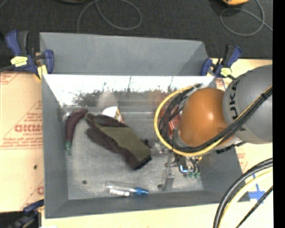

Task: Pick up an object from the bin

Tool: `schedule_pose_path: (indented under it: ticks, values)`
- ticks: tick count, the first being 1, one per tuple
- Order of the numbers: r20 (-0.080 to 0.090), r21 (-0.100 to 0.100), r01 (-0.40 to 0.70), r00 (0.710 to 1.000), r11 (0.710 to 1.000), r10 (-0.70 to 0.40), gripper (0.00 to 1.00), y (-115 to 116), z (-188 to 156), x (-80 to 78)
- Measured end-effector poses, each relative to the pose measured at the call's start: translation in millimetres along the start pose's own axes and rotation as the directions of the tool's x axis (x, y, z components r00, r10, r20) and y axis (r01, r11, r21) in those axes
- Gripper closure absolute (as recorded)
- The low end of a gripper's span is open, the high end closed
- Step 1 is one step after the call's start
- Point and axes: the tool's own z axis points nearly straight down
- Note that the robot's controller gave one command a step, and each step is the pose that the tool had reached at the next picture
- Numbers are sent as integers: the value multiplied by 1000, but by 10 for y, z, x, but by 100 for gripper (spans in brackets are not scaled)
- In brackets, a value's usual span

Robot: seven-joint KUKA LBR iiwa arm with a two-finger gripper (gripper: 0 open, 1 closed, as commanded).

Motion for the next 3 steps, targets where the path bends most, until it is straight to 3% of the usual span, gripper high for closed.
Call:
schedule_pose_path:
  ticks: [1, 3]
  values:
    - [8, 0, 0, 1000, 1000, 0, 0, 0, -40, -20]
    - [5, 0, -103, 995, 995, 103, 0, 32, 518, -204]
